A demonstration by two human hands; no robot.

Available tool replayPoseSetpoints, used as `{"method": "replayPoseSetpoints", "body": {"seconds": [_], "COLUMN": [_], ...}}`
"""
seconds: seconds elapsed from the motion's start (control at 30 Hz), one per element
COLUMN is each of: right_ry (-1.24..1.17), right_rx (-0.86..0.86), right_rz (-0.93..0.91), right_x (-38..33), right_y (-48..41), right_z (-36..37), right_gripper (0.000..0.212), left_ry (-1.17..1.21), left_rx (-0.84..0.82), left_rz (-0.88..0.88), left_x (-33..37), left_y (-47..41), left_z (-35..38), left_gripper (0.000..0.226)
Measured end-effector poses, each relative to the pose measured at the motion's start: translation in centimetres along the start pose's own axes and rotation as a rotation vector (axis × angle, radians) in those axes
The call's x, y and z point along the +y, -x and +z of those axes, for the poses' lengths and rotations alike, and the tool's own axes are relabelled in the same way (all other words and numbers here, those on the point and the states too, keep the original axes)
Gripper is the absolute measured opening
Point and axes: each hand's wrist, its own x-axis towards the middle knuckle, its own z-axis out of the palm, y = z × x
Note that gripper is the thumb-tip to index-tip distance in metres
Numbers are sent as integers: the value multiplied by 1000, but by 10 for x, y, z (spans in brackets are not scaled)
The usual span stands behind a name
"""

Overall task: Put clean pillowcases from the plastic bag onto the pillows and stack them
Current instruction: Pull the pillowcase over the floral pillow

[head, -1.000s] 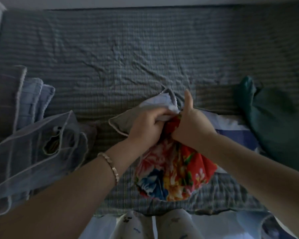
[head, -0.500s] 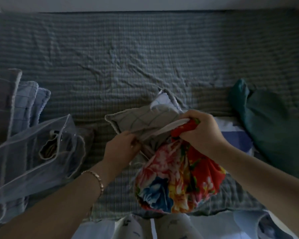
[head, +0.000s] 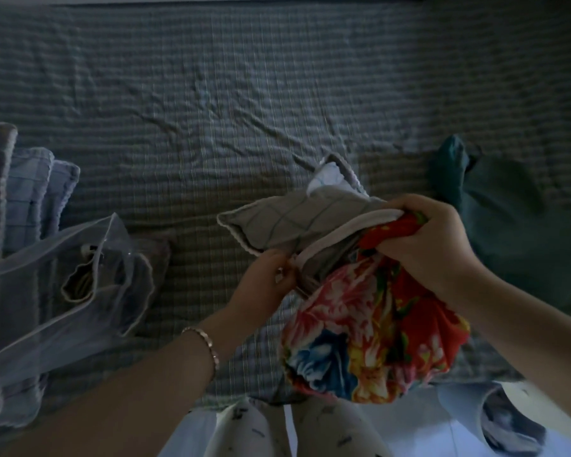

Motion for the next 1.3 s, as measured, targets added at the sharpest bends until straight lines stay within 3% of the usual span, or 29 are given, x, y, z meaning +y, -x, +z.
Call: {"method": "replayPoseSetpoints", "body": {"seconds": [0.07, 0.2, 0.27, 0.33, 0.4, 0.47, 0.6, 0.7, 0.8, 0.9, 1.0, 1.07, 1.13, 1.17, 1.3], "right_ry": [2, 49, 56, 54, 51, 41, 47, 46, 42, -16, -21, -50, -106, -141, -191], "right_rx": [23, 12, 20, 51, 99, 151, 267, 297, 259, 218, 109, 60, 60, 66, 78], "right_rz": [41, 64, 63, 61, 24, -26, -162, -201, -80, 197, 448, 544, 578, 590, 597], "right_x": [7, 13, 10, 2, -11, -27, -65, -80, -59, -5, 42, 58, 65, 67, 64], "right_y": [-1, -1, -7, -20, -40, -59, -89, -98, -103, -102, -92, -85, -82, -82, -85], "right_z": [-5, -6, -1, 6, 16, 23, 16, 11, 24, 53, 81, 91, 94, 93, 86], "right_gripper": [37, 35, 35, 36, 32, 27, 25, 22, 23, 21, 36, 50, 56, 55, 37], "left_ry": [8, 250, 236, 148, 109, 225, 284, 178, -43, -274, -380, -499, -703, -824, -1090], "left_rx": [45, -38, -97, -130, -56, 27, 115, 175, 198, 216, 157, 92, 78, 121, 103], "left_rz": [52, -199, -215, -219, -228, -290, -203, -205, -334, -498, -582, -479, -177, -6, 357], "left_x": [0, 3, 3, -6, -9, -9, -4, -8, -18, -33, -47, -61, -81, -89, -91], "left_y": [10, 26, 30, 27, 16, 5, -6, -12, -15, -5, 4, 9, 16, 18, 7], "left_z": [-5, -11, -17, -28, -46, -64, -83, -79, -57, -27, -8, -7, -8, -9, -15], "left_gripper": [8, 32, 23, 29, 31, 16, 43, 28, 20, 20, 23, 47, 72, 74, 26]}}
